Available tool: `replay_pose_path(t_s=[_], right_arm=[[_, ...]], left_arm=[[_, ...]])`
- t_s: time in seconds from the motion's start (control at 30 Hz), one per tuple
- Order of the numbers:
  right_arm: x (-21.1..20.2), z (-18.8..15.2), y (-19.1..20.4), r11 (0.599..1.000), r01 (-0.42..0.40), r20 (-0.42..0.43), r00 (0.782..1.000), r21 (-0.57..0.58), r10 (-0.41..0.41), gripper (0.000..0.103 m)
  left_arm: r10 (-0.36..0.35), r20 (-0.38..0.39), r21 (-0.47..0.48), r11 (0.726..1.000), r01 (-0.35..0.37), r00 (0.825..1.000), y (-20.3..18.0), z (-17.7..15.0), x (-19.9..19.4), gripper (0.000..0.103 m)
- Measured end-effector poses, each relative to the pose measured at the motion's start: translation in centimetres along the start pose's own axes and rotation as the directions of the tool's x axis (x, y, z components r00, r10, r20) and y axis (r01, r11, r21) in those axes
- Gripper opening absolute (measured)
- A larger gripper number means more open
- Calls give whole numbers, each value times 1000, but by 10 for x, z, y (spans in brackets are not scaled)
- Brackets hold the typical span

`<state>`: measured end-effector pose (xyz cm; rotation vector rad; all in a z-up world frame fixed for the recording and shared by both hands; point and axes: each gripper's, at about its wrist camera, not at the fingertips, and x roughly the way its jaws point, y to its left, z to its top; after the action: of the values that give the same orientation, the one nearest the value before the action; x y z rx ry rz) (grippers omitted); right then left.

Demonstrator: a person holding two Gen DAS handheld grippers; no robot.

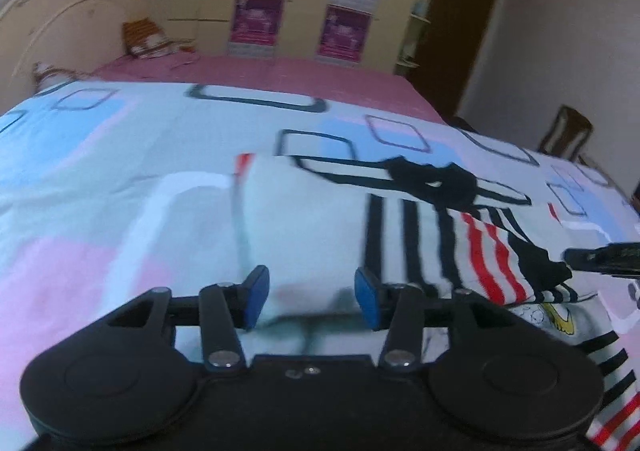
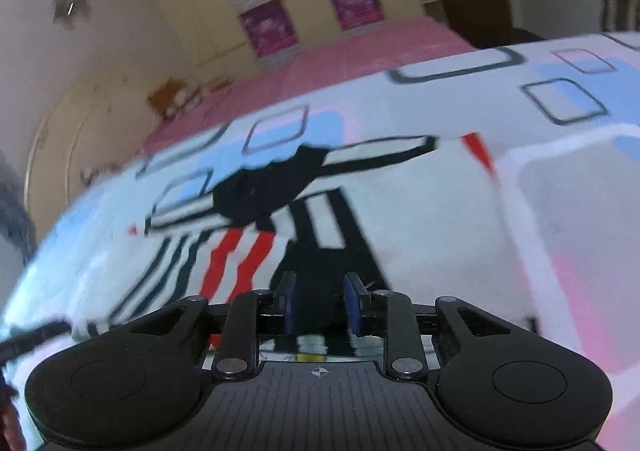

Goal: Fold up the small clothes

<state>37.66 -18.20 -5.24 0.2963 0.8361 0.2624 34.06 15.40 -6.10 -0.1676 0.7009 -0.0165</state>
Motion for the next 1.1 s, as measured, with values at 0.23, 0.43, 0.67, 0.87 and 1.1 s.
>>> replay_pose_path(t_s=[0.23,0.43,0.67,0.87,1.1], right_arm=[[29,5,8,995,69,-49,996,-73,-73,27],[67,48,4,988,103,-12,994,-114,-105,27],[97,59,-23,981,182,-69,980,-61,-186,27],[81,45,45,989,7,-13,1000,-150,-9,27],[113,17,80,957,10,-100,994,-290,-41,38]], left_arm=[[-15,-37,-51,999,13,999,-2,22,43,61],[20,-53,18,1000,-19,998,0,76,103,63],[56,-125,52,997,-50,991,13,75,129,66],[-50,-12,53,997,51,999,-45,59,90,81],[-48,-76,111,992,56,996,-64,24,107,80]])
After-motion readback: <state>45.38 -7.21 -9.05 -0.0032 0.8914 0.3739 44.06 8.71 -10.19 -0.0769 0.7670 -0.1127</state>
